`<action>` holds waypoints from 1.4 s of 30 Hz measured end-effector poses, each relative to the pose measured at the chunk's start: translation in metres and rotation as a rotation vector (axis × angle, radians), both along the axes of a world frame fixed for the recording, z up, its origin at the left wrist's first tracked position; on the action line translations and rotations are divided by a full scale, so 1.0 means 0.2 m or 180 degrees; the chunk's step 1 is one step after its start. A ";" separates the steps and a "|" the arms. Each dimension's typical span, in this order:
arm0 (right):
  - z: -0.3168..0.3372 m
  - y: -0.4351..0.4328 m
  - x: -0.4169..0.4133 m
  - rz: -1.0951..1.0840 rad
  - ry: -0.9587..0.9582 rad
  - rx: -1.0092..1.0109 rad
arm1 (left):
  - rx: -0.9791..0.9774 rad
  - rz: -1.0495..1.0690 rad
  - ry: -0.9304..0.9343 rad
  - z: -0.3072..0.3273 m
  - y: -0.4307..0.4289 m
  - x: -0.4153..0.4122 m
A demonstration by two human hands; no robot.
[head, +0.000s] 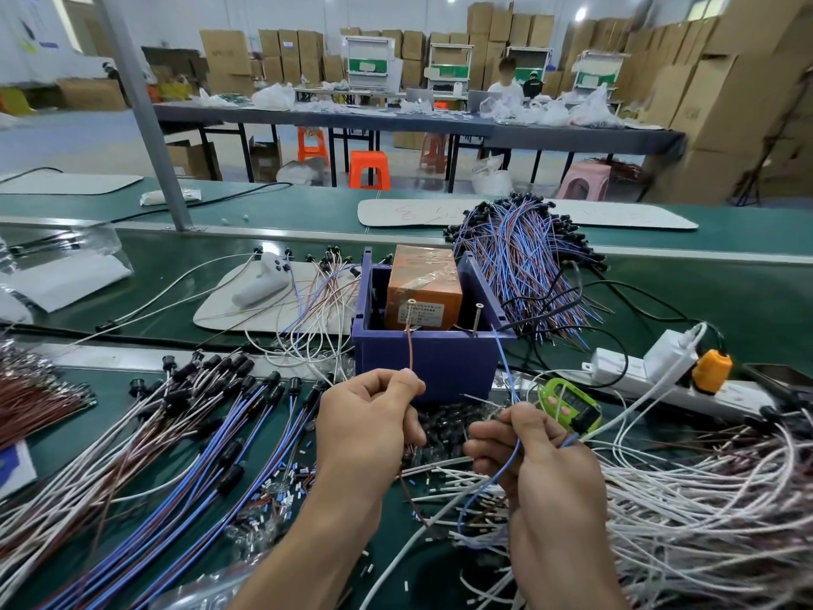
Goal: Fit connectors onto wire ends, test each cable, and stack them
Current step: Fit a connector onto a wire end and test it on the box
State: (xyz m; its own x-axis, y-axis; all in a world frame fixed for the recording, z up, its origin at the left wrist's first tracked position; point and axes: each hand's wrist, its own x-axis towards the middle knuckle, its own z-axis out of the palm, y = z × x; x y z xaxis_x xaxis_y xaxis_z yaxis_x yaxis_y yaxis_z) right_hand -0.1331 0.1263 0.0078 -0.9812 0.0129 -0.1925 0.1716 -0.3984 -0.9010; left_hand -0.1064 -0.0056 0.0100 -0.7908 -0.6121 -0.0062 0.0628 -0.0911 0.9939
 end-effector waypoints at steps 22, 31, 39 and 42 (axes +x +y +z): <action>-0.02 -0.04 -0.05 0.0090 0.0120 0.0093 | -0.0021 -0.0076 -0.0009 -0.01 -0.01 0.00; 0.00 0.02 0.00 0.0226 0.0198 -0.0068 | -0.0064 0.0013 0.0022 0.00 0.00 0.02; 0.02 0.00 0.04 0.1234 0.0388 0.0243 | 0.0218 -0.0823 0.0190 0.07 0.03 0.08; 0.00 0.00 0.03 0.1307 0.0465 0.0338 | 0.0317 -0.0863 0.0115 0.06 0.03 0.08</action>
State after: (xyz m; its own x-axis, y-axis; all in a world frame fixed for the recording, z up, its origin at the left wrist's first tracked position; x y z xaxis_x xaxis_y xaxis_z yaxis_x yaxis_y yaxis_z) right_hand -0.1268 0.1272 0.0084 -0.9259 -0.3712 -0.0703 0.1642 -0.2277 -0.9598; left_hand -0.0907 0.0003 0.0228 -0.9263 -0.3761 -0.0245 0.0580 -0.2064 0.9768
